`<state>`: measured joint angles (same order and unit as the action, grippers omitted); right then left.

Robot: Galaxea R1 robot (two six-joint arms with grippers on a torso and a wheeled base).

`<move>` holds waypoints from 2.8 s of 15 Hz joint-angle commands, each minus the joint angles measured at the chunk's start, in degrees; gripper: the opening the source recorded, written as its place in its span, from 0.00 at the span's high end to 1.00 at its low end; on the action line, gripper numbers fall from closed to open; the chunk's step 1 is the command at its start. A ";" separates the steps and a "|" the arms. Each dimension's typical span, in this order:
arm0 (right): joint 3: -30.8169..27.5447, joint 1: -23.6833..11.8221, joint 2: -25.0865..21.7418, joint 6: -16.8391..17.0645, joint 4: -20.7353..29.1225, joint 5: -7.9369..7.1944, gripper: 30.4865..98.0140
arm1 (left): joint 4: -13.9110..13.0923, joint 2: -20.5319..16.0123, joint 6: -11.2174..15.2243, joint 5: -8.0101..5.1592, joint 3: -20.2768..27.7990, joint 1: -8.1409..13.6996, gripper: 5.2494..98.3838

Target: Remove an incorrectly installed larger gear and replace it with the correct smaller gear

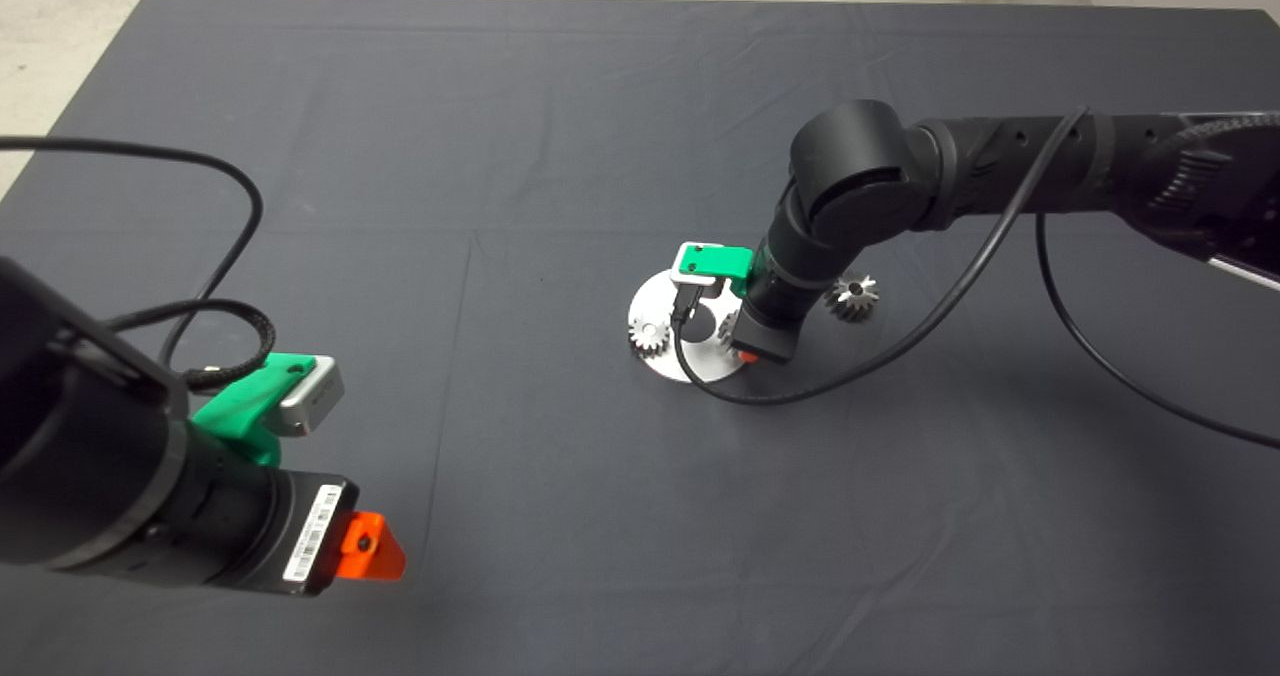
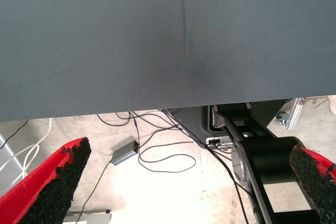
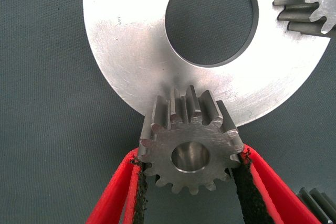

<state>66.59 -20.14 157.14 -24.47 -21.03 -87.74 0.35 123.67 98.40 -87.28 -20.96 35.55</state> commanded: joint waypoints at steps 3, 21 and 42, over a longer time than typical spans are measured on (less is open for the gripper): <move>-0.24 -0.69 -0.03 0.34 -1.43 -7.27 0.88 | -1.06 -0.05 0.04 -0.61 0.76 0.23 0.01; -0.59 -1.40 0.41 0.74 -1.38 -7.27 0.88 | -1.06 0.13 -0.14 -0.69 0.67 0.23 0.01; -0.59 -1.40 -0.55 2.23 -1.38 -7.27 0.88 | -1.06 0.04 -0.14 -0.62 0.67 0.23 0.01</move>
<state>66.48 -20.18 156.95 -22.69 -21.00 -87.59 0.35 123.67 98.32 -87.28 -20.97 35.55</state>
